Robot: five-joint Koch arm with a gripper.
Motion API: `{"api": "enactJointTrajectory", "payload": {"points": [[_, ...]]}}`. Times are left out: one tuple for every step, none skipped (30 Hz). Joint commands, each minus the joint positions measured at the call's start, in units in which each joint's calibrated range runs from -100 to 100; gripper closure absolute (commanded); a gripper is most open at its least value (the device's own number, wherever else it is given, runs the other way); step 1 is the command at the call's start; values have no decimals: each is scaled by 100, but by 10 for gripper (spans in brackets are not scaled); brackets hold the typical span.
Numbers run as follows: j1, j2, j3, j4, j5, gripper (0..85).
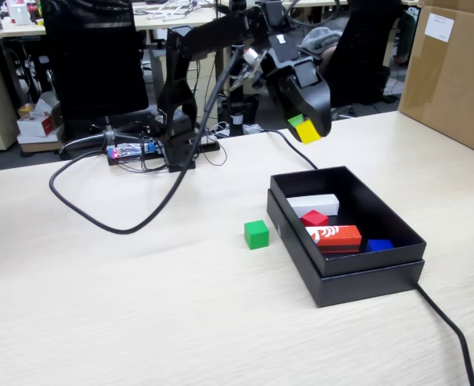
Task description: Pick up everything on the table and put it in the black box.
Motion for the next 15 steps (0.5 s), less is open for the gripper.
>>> {"api": "enactJointTrajectory", "payload": {"points": [[54,562,643,3,44,810],[88,1468,680,46,107,786],[88,1652,698,46,112,775],[88,1744,698,55,122,775],[88,1835,698,72,127,775],[88,1973,689,98,142,775],[78,2088,680,116,151,775],[78,2203,680,124,166,775],[78,2306,661,124,171,775],[78,2363,643,124,176,775],[78,2398,625,124,181,775],[78,2432,598,124,186,775],[73,2466,571,142,195,775],[68,2501,516,167,200,774],[68,2535,453,185,200,738]]}}
